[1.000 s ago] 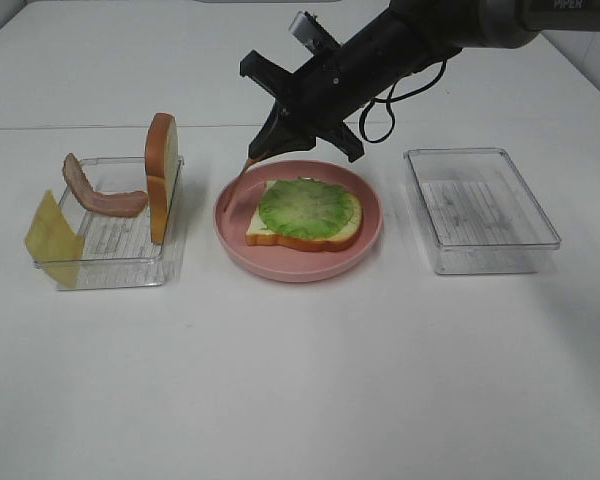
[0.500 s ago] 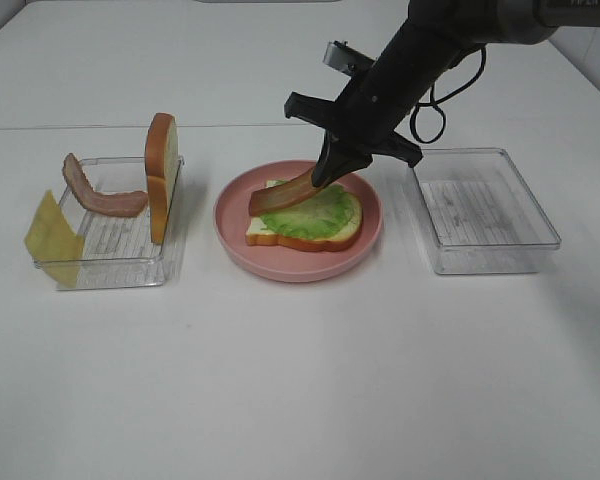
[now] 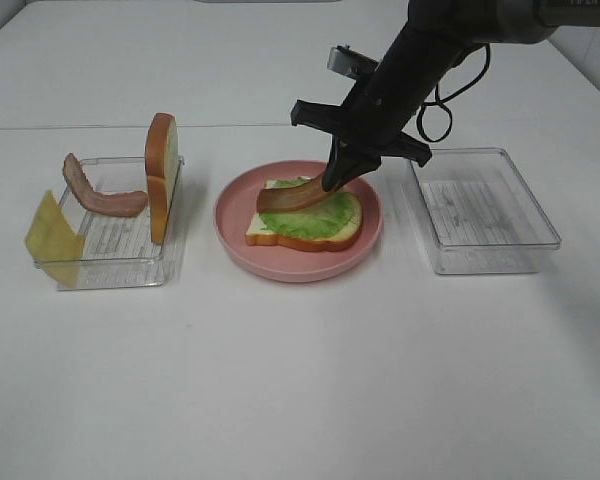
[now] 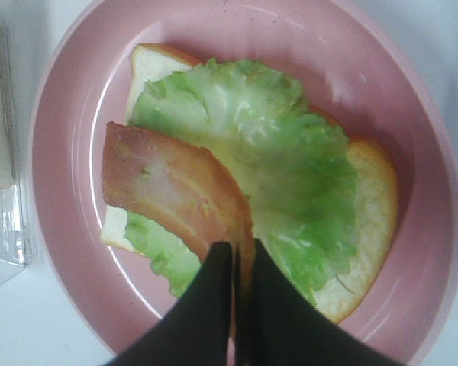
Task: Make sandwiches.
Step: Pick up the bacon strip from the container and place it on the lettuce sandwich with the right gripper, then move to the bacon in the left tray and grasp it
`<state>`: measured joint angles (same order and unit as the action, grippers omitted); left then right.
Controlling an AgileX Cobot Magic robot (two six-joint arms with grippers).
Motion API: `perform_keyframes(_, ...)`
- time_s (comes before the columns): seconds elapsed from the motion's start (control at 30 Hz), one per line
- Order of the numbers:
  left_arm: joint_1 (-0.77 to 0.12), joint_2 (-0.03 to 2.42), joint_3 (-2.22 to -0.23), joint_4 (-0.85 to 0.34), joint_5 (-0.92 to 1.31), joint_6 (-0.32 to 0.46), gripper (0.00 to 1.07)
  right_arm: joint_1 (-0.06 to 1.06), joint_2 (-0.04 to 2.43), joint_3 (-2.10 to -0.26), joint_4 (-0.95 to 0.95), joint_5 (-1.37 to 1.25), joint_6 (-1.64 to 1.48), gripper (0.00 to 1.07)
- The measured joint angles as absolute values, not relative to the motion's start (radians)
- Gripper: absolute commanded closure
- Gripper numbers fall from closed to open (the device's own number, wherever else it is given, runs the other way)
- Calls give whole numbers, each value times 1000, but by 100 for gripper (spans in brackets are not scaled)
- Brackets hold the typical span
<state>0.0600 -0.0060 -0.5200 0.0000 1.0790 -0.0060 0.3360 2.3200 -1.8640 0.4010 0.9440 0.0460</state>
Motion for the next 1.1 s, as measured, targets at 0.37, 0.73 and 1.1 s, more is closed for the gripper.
perform_keyframes(0.37, 60, -6, -520, 0, 1079, -6, 6, 336, 2320, -1877, 379, 971, 46, 17)
perform_keyframes(0.73, 60, -6, -520, 0, 1079, -6, 6, 336, 2281, -2037, 266, 1115, 75, 17)
perform_keyframes(1.1, 60, -6, -520, 0, 1079, -6, 6, 322, 2281, -2277, -49, 1209, 148, 18)
